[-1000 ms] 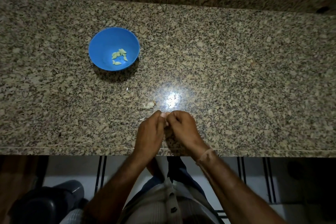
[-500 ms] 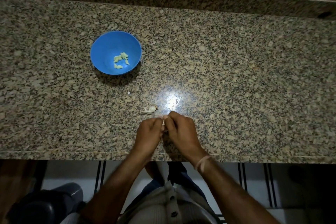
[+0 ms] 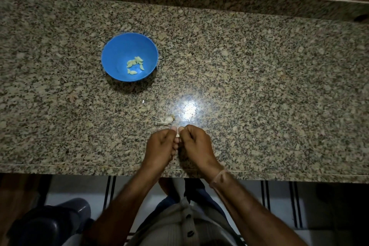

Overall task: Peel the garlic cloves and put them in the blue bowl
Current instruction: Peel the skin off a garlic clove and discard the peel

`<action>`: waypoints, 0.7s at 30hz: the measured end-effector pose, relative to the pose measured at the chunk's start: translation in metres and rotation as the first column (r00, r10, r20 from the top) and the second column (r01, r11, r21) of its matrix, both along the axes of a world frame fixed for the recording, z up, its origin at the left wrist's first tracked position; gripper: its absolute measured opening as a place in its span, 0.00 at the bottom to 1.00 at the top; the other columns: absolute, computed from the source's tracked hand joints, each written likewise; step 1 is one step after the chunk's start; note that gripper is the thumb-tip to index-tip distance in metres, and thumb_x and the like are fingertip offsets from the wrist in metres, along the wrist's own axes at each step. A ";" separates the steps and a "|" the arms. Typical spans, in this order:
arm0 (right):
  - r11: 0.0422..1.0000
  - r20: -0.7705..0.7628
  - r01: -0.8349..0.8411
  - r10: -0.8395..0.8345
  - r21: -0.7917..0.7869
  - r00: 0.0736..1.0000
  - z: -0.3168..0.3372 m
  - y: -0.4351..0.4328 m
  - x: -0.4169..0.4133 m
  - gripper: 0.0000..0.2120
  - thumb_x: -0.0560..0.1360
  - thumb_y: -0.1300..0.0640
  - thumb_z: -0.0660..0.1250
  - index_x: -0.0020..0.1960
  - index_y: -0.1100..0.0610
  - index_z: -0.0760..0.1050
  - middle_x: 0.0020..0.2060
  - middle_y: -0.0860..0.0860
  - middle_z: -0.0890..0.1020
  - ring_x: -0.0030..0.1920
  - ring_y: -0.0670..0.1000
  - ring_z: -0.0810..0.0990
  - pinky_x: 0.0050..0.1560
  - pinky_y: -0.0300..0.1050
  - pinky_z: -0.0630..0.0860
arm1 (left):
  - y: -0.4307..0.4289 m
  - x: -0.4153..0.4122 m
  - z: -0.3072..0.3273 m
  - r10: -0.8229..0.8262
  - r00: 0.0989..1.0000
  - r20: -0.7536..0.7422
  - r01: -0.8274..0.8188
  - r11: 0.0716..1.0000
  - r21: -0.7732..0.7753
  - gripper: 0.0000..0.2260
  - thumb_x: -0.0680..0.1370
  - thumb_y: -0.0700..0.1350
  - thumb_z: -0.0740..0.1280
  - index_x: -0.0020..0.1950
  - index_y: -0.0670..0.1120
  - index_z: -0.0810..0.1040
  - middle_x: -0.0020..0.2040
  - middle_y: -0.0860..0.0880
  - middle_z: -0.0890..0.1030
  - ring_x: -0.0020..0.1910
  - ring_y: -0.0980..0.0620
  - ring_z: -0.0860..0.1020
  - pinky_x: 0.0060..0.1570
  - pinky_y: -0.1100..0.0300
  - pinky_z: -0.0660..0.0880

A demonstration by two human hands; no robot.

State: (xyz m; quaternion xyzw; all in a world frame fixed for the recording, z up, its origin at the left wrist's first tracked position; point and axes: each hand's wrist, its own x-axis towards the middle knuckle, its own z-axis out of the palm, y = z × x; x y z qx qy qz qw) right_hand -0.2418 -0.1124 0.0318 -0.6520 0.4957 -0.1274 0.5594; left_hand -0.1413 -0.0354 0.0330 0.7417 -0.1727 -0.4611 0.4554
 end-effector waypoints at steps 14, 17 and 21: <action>0.990 -0.016 0.050 -0.048 0.130 0.999 -0.002 -0.003 -0.004 0.21 0.84 0.53 0.65 0.32 0.52 0.72 0.24 0.43 0.73 0.28 0.43 0.70 0.33 0.41 0.68 | 0.002 0.002 0.000 -0.103 0.914 0.393 0.109 0.994 0.005 0.14 0.84 0.49 0.67 0.40 0.46 0.79 0.32 0.53 0.80 0.31 0.58 0.77 0.32 0.65 0.70; 0.899 0.032 0.140 -0.168 0.414 0.985 -0.002 0.000 -0.005 0.21 0.84 0.56 0.64 0.32 0.52 0.71 0.24 0.47 0.70 0.25 0.47 0.65 0.31 0.43 0.61 | 0.002 0.008 -0.001 -0.170 0.913 0.371 0.206 0.977 -0.059 0.11 0.84 0.48 0.68 0.43 0.48 0.80 0.36 0.52 0.83 0.36 0.55 0.81 0.36 0.60 0.75; 0.932 0.080 0.112 -0.148 0.346 0.986 0.000 0.003 -0.008 0.21 0.85 0.57 0.63 0.33 0.53 0.70 0.25 0.47 0.69 0.26 0.46 0.65 0.30 0.43 0.61 | 0.006 0.013 -0.006 -0.218 0.929 0.298 0.235 0.972 -0.023 0.10 0.83 0.46 0.68 0.43 0.47 0.80 0.35 0.51 0.82 0.34 0.52 0.80 0.37 0.56 0.76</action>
